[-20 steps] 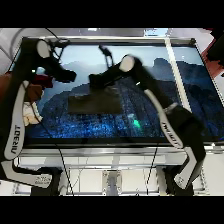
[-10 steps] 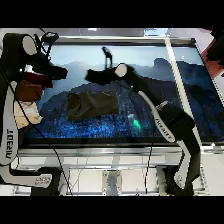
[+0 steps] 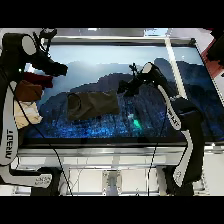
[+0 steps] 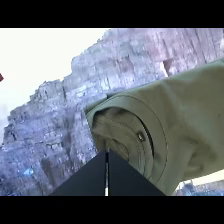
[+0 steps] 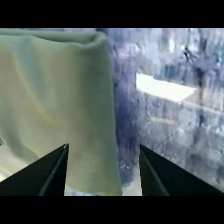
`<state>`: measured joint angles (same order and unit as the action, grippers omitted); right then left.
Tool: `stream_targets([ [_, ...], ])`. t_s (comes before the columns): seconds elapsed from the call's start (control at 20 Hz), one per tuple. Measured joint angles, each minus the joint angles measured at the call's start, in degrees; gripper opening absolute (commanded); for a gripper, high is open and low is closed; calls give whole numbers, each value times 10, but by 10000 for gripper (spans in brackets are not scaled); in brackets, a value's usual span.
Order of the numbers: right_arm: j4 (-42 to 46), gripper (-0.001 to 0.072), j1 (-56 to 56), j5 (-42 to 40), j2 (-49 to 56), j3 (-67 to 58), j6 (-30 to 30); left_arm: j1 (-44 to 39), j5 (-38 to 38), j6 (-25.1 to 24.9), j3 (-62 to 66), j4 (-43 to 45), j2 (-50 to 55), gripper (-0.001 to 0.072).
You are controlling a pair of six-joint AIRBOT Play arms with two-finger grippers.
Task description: Fold the shirts.
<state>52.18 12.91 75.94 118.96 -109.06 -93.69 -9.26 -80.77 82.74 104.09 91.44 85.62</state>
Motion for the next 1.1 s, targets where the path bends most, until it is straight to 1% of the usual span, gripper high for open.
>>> stream_targets([
  [0.15,-35,517,-5,6,25,5,16,0,8,0,0,0,0,13],
  [0.4,-133,508,12,-1,60,7,50,0,13,2,0,0,0,13],
  [0.45,-146,494,18,-5,66,8,54,0,14,2,0,0,0,13],
  [0.5,-155,453,26,-7,71,8,57,0,15,2,0,0,0,13],
  [0.55,-164,313,32,-10,74,8,59,0,15,2,0,0,0,13],
  [0.6,-174,21,39,-12,77,8,61,0,15,2,0,0,0,12],
  [0.65,-179,32,44,-14,79,8,63,0,15,2,0,0,0,13],
  [0.9,-187,31,27,-30,64,8,76,0,15,2,0,1,0,13],
  [1.0,-146,31,-8,-29,35,8,74,0,16,2,0,1,0,12],
  [1.1,-82,31,-57,-12,-9,8,56,0,16,2,0,1,0,13],
])
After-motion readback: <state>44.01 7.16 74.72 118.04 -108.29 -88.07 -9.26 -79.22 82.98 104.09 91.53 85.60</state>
